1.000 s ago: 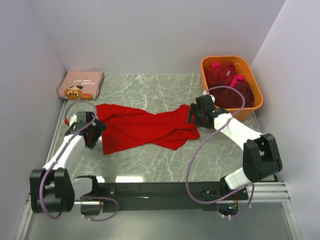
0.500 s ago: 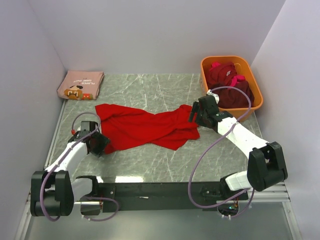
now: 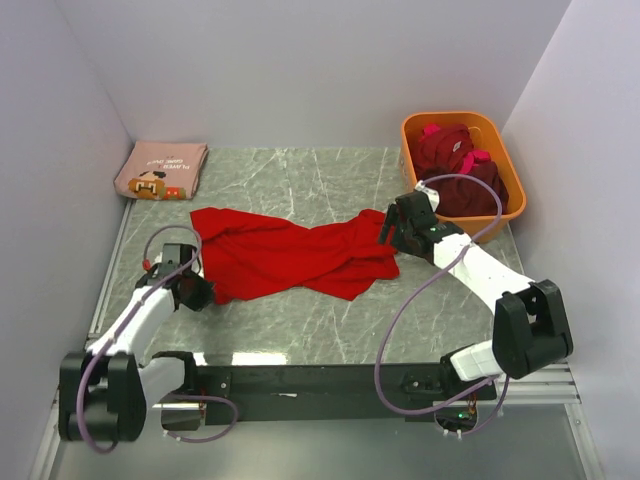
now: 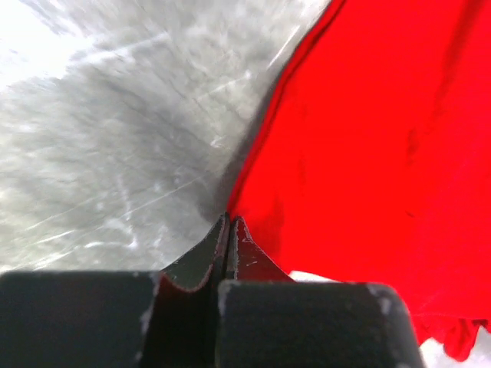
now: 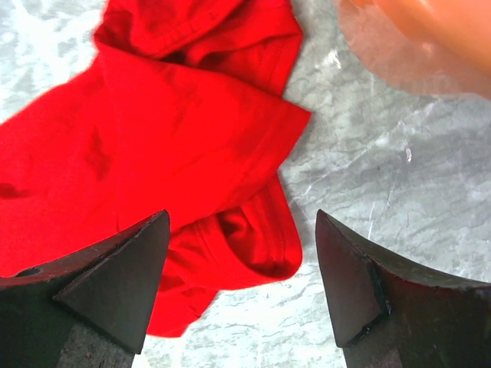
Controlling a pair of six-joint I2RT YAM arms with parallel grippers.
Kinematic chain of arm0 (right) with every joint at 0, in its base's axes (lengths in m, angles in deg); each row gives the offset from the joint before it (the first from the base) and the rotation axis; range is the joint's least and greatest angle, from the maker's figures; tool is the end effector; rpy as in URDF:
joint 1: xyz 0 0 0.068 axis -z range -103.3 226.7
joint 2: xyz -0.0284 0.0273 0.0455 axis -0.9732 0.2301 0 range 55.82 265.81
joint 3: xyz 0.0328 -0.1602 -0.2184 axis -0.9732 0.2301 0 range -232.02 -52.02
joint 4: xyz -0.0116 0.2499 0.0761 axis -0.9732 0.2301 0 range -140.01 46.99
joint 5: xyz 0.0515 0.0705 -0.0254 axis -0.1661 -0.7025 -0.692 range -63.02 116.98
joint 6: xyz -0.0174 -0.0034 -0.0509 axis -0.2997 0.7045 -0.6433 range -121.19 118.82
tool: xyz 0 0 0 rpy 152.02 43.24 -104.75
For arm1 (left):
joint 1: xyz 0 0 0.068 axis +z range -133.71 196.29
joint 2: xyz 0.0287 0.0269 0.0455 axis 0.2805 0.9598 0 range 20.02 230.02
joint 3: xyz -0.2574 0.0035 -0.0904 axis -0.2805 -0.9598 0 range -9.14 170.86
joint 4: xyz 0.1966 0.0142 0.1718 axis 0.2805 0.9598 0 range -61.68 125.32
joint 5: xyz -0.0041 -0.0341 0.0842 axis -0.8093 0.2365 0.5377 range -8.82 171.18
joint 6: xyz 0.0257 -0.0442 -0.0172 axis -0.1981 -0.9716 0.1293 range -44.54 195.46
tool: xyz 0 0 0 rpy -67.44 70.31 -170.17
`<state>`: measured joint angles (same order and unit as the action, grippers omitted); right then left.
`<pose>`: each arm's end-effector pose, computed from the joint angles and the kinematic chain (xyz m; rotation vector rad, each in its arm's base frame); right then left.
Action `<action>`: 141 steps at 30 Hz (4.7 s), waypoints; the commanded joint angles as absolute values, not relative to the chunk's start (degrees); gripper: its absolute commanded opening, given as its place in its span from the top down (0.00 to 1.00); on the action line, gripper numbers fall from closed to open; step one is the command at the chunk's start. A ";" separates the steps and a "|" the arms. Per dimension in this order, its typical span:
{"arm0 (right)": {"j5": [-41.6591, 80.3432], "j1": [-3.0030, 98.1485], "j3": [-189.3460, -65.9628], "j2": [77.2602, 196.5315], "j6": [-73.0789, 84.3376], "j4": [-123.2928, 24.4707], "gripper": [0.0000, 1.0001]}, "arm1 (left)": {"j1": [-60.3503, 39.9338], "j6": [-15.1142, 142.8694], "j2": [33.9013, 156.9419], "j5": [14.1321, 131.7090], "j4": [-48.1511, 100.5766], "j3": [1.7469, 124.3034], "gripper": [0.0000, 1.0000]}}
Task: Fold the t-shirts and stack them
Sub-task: Flatten the tshirt out
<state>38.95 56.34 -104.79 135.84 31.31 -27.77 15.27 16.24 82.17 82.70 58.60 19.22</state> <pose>0.2747 0.0941 0.2319 0.3482 2.3914 0.1699 0.1816 -0.0024 0.1619 -1.3314 2.3755 -0.2835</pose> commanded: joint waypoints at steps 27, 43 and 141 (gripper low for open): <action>39.90 55.70 -105.64 150.30 39.60 -32.17 0.49 | 15.50 15.69 69.85 96.48 60.84 27.24 0.99; 45.88 49.54 -105.99 149.76 43.02 -30.23 0.49 | 15.50 15.52 68.09 96.12 60.22 25.66 0.99; 31.55 50.87 -146.73 128.17 1.80 -33.91 1.00 | 28.51 38.56 91.49 86.09 39.66 82.05 0.99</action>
